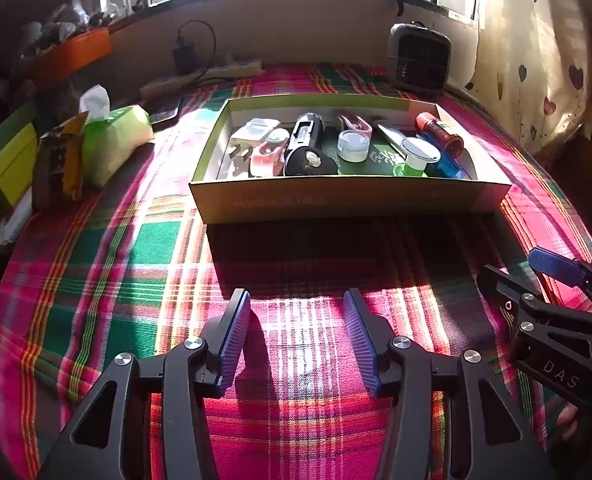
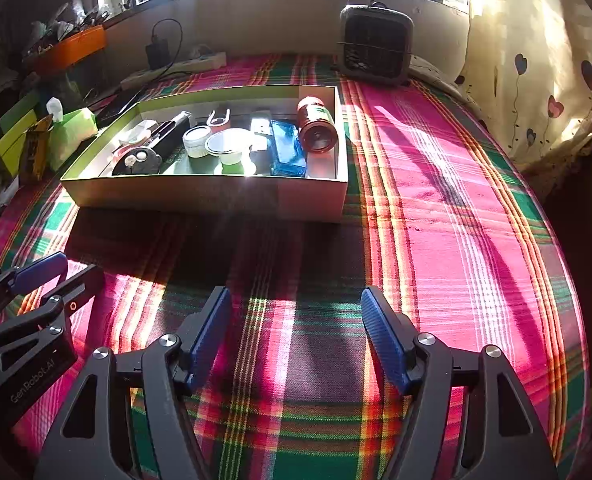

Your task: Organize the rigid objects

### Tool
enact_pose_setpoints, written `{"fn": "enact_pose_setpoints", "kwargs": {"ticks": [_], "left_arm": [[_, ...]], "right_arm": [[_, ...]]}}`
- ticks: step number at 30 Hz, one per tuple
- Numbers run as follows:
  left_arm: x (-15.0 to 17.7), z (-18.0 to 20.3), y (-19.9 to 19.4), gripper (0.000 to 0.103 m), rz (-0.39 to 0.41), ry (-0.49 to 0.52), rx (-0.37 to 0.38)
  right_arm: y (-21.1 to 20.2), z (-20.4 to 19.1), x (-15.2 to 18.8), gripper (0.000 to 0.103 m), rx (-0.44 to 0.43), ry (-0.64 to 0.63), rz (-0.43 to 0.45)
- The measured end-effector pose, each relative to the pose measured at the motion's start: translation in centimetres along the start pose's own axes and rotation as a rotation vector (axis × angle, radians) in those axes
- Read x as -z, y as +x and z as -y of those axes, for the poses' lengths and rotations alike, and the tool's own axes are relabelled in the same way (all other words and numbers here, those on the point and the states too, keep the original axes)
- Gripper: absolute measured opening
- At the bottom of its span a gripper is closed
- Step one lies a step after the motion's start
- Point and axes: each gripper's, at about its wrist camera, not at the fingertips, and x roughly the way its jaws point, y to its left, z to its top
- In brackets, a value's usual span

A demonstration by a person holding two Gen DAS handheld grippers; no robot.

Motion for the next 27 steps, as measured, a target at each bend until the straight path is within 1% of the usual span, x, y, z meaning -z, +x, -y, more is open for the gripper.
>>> {"fn": "enact_pose_setpoints", "kwargs": {"ticks": [27], "left_arm": [[-0.02,-0.09,0.08,0.049,0.000,-0.001,0.004]], "right_arm": [[0.05,-0.08,0.02,0.071,0.004,-0.003,-0.001]]}}
